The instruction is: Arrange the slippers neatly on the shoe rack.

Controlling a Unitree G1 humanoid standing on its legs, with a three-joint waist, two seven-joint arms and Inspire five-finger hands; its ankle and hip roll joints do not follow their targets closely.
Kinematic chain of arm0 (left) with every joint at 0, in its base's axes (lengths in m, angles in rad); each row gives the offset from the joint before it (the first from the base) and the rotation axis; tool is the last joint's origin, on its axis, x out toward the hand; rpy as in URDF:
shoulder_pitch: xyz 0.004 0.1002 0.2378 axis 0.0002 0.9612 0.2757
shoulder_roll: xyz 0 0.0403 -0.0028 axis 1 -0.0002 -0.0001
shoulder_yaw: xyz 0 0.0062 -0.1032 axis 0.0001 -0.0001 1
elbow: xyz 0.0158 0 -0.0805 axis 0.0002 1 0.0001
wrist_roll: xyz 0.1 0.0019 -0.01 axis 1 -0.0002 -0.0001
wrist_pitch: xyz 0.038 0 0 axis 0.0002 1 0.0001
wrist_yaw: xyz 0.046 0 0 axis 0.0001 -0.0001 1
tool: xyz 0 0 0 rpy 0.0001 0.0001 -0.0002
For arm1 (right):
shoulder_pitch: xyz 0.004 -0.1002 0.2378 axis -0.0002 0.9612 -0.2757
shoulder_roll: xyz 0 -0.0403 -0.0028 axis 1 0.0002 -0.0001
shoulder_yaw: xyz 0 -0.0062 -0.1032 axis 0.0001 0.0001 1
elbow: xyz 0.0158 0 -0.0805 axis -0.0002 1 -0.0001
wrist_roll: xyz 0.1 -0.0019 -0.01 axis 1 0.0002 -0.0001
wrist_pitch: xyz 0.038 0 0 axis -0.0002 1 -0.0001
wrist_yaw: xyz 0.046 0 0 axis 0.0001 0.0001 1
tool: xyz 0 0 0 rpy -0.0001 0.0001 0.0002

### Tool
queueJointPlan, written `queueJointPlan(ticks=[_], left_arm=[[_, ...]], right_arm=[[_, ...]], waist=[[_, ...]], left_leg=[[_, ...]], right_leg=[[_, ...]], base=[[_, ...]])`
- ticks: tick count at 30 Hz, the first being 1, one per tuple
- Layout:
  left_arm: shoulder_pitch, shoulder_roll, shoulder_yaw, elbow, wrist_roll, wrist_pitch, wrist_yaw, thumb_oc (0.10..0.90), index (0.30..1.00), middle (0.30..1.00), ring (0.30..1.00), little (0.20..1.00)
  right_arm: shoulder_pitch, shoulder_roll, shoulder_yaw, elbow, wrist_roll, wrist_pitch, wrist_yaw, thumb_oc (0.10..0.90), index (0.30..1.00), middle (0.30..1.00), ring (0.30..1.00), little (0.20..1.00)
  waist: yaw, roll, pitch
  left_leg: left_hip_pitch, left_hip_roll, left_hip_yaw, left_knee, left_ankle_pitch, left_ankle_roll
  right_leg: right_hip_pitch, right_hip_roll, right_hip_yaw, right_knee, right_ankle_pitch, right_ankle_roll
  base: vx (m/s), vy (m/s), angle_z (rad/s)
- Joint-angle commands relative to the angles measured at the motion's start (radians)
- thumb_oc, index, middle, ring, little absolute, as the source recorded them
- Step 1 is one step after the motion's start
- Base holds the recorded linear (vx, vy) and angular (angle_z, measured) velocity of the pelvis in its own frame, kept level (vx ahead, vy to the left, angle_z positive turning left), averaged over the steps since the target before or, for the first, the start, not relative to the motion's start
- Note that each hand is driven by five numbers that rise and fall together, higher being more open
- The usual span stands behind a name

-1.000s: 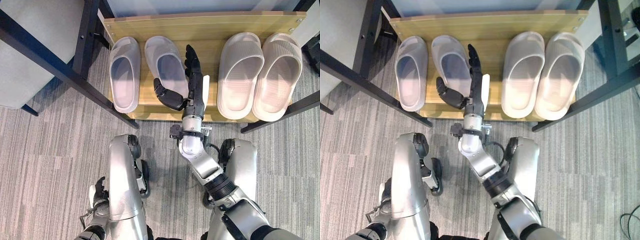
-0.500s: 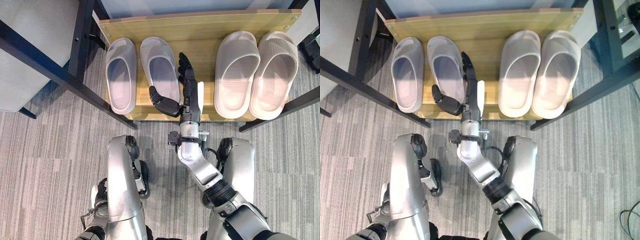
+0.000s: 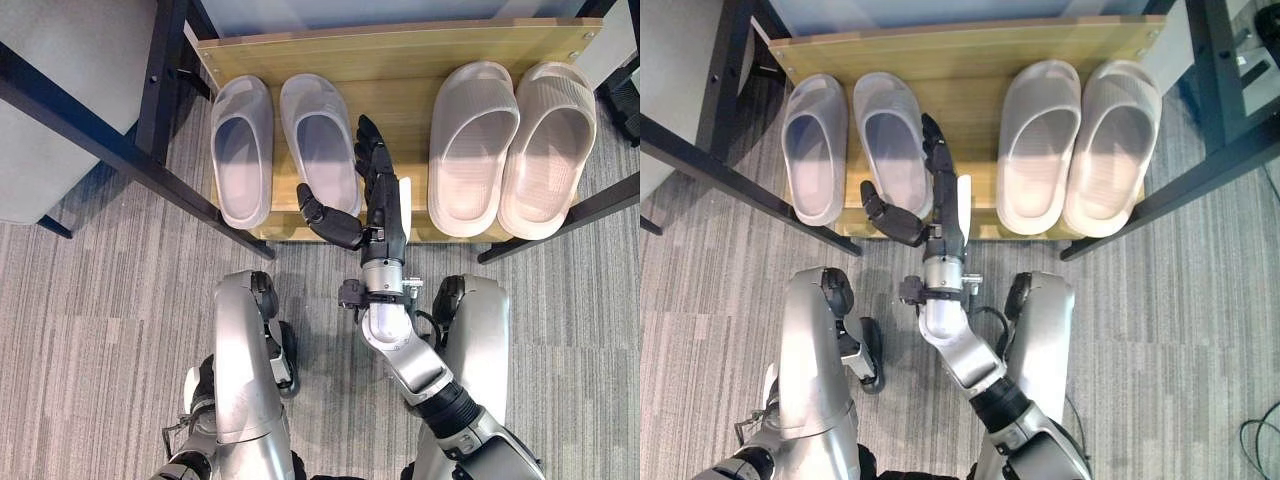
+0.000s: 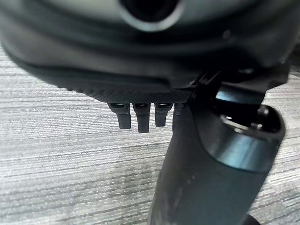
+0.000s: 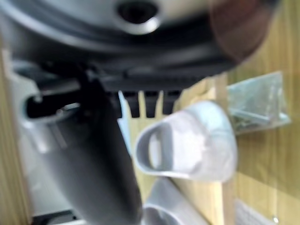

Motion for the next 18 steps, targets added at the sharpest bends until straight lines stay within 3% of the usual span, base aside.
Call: queueJointPlan(ticks=[1,18], left_arm=[[0.074,0.048,-0.023,0.043,0.018,0.006,0.062,0.8,0.9,0.9,0.9,0.9],[0.056,0.068,-0.031,0.054,0.051,0.041,0.061,0.8,0.9,0.9,0.9,0.9]], right_arm=[[0.029,-0.035,0.067,-0.216,-0.032,-0.115,0.03,0.8,0.9,0.9,0.9,0.9],[0.017,-0.025,0.134,-0.161,0.153,-0.118,0.091,0.8,0.9,0.9,0.9,0.9]], waist=[[0.022,0.004,-0.031],[0.024,0.003,-0.031]], left_leg=[[0.05,-0.025,-0.006,-0.006,-0.066,0.08],[0.05,-0.025,-0.014,-0.005,-0.057,0.071]], right_leg=[[-0.001,-0.025,0.014,-0.058,0.071,-0.134],[-0.001,-0.025,0.012,-0.056,0.074,-0.13]], base=[[0.0,0.0,0.0],[0.0,0.0,0.0]])
